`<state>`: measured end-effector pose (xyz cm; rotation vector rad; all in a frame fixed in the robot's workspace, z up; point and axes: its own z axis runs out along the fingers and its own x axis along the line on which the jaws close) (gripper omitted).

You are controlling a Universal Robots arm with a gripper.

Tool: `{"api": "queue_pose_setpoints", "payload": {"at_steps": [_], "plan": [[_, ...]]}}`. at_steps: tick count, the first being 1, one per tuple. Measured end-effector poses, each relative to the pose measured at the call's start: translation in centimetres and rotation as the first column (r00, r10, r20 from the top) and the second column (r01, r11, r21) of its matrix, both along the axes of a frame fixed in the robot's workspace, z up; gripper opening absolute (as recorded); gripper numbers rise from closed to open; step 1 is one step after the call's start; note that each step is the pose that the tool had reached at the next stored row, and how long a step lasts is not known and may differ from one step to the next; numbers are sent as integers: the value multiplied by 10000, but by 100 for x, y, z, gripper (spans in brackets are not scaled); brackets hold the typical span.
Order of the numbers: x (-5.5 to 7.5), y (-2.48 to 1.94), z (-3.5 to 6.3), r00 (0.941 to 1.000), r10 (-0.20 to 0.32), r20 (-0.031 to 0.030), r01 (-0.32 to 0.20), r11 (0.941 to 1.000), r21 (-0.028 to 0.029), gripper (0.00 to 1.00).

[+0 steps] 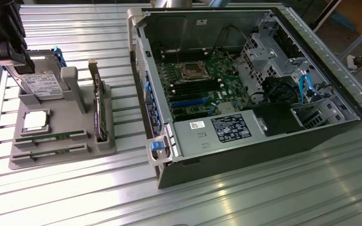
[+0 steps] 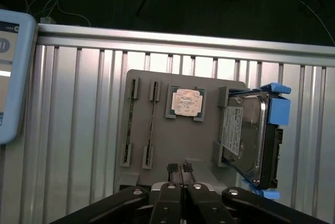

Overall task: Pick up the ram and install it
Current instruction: 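Pick up the ram and move it above insertion slot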

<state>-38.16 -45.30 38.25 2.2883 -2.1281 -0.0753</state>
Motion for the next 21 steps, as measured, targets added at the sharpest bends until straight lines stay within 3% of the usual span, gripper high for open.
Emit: {"api": "queue_pose_setpoints", "payload": {"at_steps": [3, 10, 21], "plan": [[0, -1, -2, 10000, 0, 1, 0, 10000, 0, 11], [0, -51, -13, 10000, -2, 1, 2, 10000, 1, 11], [0, -57, -12, 10000, -1, 0, 1, 10000, 0, 11]]}}
